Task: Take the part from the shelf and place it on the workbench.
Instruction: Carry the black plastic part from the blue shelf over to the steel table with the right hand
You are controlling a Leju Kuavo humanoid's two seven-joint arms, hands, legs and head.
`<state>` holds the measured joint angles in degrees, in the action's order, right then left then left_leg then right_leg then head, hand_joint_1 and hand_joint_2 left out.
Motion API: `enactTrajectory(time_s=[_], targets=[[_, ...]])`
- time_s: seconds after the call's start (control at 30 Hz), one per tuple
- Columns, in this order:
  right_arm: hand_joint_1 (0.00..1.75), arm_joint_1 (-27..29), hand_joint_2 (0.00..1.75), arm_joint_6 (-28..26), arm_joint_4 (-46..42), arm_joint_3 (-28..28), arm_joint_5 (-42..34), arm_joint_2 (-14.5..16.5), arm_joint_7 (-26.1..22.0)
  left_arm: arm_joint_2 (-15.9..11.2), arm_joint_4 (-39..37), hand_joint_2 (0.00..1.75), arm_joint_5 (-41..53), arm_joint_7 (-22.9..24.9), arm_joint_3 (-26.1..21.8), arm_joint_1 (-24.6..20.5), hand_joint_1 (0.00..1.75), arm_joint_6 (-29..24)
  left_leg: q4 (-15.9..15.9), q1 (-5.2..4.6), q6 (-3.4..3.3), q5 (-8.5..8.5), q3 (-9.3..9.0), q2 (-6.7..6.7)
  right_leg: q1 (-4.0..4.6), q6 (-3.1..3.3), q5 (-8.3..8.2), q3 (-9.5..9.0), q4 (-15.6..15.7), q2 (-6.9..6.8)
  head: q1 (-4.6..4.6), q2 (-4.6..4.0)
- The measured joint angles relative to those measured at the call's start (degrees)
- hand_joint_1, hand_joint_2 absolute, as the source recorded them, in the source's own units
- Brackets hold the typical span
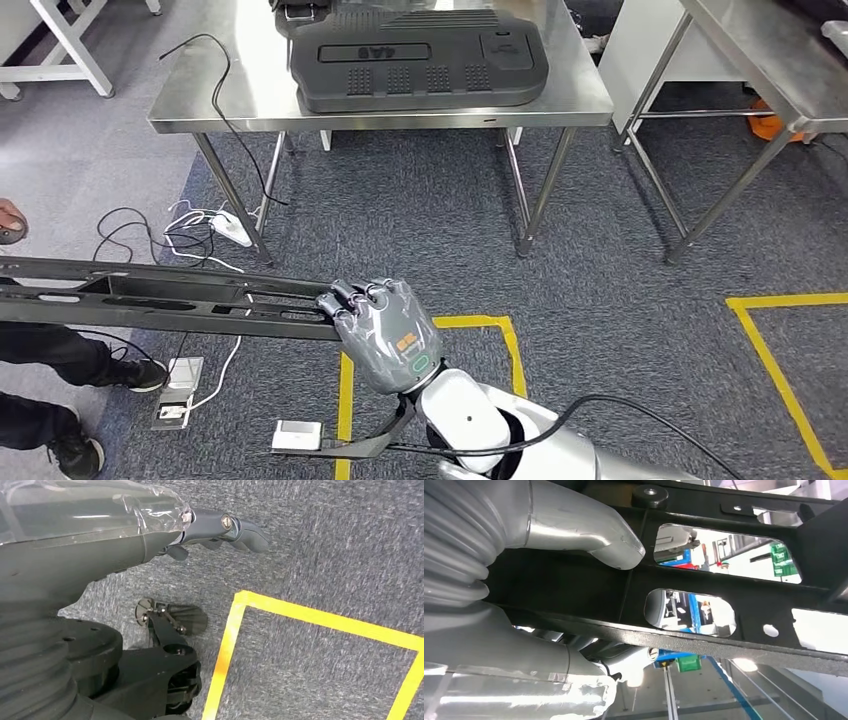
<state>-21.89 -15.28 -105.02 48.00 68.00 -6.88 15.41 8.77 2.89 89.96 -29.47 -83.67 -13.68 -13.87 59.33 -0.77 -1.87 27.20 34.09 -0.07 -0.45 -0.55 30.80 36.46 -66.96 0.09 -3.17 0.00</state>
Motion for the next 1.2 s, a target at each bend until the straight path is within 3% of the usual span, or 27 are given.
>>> enactTrajectory(time_s=[0.07,0.13,0.67,1.2], targets=[[1.75,-0.05,1.75,0.00,-0.01,0.00,0.00,0.04,0.00,0.02,0.00,1.75,0.00,0.06,0.00,-0.06,0.00,0.01,0.22,-0.26,0.24,0.15,0.03,-0.03,0.39,0.85,-1.96,-2.48,5.83,-0.03,0.13,0.00],[1.75,-0.10,1.75,0.00,-0.02,-0.01,0.01,0.07,0.00,0.03,0.00,1.75,0.00,0.14,0.00,-0.09,0.00,0.03,0.35,-0.29,0.57,0.28,0.20,0.02,0.62,1.12,-2.05,-2.78,7.04,0.05,0.31,0.00],[1.75,-0.10,1.75,0.37,-0.02,-0.02,0.02,0.07,0.00,0.02,0.00,1.75,0.00,0.23,0.00,-0.08,0.00,0.44,-0.18,0.19,1.08,0.36,-0.23,0.00,1.01,1.57,-1.84,-3.02,7.15,0.12,0.36,0.00],[1.75,-0.20,1.75,0.67,0.00,-0.02,-0.91,0.07,-0.54,0.02,0.00,1.75,0.00,0.34,0.00,-0.06,0.00,0.91,-0.16,0.16,1.13,0.40,-0.21,-0.04,0.92,1.59,-1.82,-3.13,7.24,0.09,0.33,0.00]])
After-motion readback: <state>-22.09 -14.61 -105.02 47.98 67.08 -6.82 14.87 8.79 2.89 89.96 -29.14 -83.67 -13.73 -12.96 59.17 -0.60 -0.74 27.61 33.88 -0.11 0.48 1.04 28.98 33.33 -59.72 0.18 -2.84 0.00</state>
